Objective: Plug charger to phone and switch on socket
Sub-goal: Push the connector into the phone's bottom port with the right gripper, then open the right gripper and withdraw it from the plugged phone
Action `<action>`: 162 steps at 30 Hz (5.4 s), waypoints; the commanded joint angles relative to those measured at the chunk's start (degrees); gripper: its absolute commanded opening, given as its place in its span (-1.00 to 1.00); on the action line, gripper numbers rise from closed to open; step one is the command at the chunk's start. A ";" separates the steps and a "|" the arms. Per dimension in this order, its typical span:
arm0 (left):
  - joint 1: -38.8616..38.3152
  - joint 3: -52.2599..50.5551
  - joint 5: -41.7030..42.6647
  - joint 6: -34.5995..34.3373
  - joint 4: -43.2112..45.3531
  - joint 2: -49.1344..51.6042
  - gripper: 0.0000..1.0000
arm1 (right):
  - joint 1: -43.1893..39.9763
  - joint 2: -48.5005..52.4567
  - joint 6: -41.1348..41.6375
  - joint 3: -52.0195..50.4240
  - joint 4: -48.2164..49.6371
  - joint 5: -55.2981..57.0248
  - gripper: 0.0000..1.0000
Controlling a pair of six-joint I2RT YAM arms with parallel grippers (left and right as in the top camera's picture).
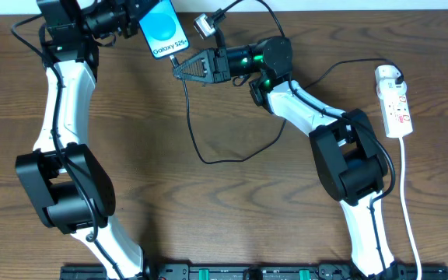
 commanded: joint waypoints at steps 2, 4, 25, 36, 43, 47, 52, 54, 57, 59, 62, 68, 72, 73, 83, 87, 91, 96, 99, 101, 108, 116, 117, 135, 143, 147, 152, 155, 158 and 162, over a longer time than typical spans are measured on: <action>-0.02 0.55 -4.09 0.46 0.55 -0.85 -0.86 | -0.70 -0.26 1.92 0.20 2.01 2.10 -0.98; -0.02 0.55 -4.83 0.46 0.57 -0.85 -0.86 | -0.85 -0.26 2.21 0.20 2.01 2.14 -0.98; -0.02 0.55 -5.68 -3.02 0.72 -0.85 -0.85 | -0.83 -0.26 6.73 0.20 1.97 5.27 -0.98; -0.09 0.55 -5.68 -5.14 0.74 -0.85 -0.85 | -0.83 -0.26 6.73 0.20 1.49 5.73 -0.98; -0.09 0.55 -5.66 -5.20 0.72 -0.85 -0.86 | -0.83 -0.26 6.54 0.20 1.51 5.44 -0.98; -0.09 0.55 -4.96 -5.16 0.70 -0.85 -0.86 | -0.83 -0.26 6.54 0.20 1.51 5.46 -0.98; -0.11 0.55 -4.59 -5.14 0.70 -0.85 -0.86 | -0.83 -0.26 6.51 0.20 1.51 5.46 -0.98; -0.28 0.55 -4.55 -5.14 0.70 -0.85 -0.85 | -0.83 -0.26 6.51 0.20 1.51 5.49 -0.98; -0.68 0.55 -4.55 -5.11 0.70 -0.85 -0.85 | -0.83 -0.26 6.51 0.20 1.51 5.51 -0.98; -0.85 0.55 -4.55 -5.14 0.72 -0.85 -0.85 | -0.83 -0.26 6.51 0.20 1.51 5.49 -0.98; -0.83 0.55 -4.42 -5.14 0.72 -0.85 -0.85 | -0.83 -0.26 6.51 0.20 1.51 5.49 -0.98; -0.83 0.55 -3.87 -5.16 0.72 -0.85 -0.86 | -0.83 -0.26 6.49 0.20 1.49 5.51 -0.98; -0.83 0.55 -2.95 -5.09 0.72 -0.85 -0.86 | -0.83 -0.26 6.49 0.20 1.51 5.53 -0.98; -0.85 0.55 -2.80 -5.07 0.72 -0.85 -0.85 | -0.83 -0.26 6.51 0.20 1.51 5.53 -0.98; -2.03 0.55 1.27 -0.33 0.72 -0.85 -0.86 | -0.83 -0.26 6.51 0.20 1.49 6.03 -0.98; -2.40 0.55 1.66 -0.33 0.72 -0.85 -0.86 | -0.90 -0.26 6.51 0.20 1.51 6.49 -0.98; -2.45 0.55 2.36 -0.33 0.72 -0.85 -0.85 | -0.94 -0.26 6.36 0.20 1.51 6.86 -0.98; -2.45 0.55 3.41 -0.33 0.70 -0.85 -0.86 | -0.94 -0.26 5.81 0.20 1.49 8.13 -0.98; -2.45 0.55 3.41 -0.35 0.70 -0.85 -0.86 | -1.05 -0.26 5.81 0.20 1.49 9.66 -0.98; -2.45 0.55 3.39 -0.35 0.70 -0.85 -0.86 | -1.16 -0.26 5.68 0.20 1.46 10.64 -0.98; -2.45 0.55 2.14 -0.35 0.70 -0.85 -0.85 | -1.18 -0.26 5.62 0.20 1.44 13.18 -0.98; -2.45 0.55 1.42 -0.35 0.70 -0.85 -0.86 | -1.18 -0.26 4.98 0.20 -0.72 17.77 -0.98; -2.45 0.55 1.42 -0.35 0.70 -0.85 -0.85 | -1.20 -0.26 4.68 0.20 -1.14 17.99 -0.98; -2.45 0.55 1.40 -0.31 0.70 -0.85 -0.85 | -1.20 -0.26 3.50 0.20 -2.14 19.61 -0.98; -2.08 0.52 0.98 -0.24 0.72 -0.85 -0.85 | -1.20 -0.26 3.48 0.20 -2.10 18.08 0.99; -0.87 0.55 1.14 0.31 0.70 -0.85 -0.86 | -1.44 -0.26 3.52 0.20 -2.08 17.92 0.98; 0.70 0.55 3.56 0.28 0.70 -0.85 -0.86 | -3.34 -0.26 3.52 0.20 -2.19 17.92 0.98; 1.42 0.52 5.49 0.31 0.70 -0.85 -0.85 | -4.98 -0.26 2.56 0.20 -2.69 17.49 0.99; 1.79 0.52 6.97 0.31 0.68 -0.85 -0.85 | -6.23 -0.26 -0.79 0.20 -5.81 15.76 0.99; 1.92 0.52 7.72 0.28 0.68 -0.85 -0.86 | -7.28 -0.26 -6.80 0.20 -18.29 12.81 0.98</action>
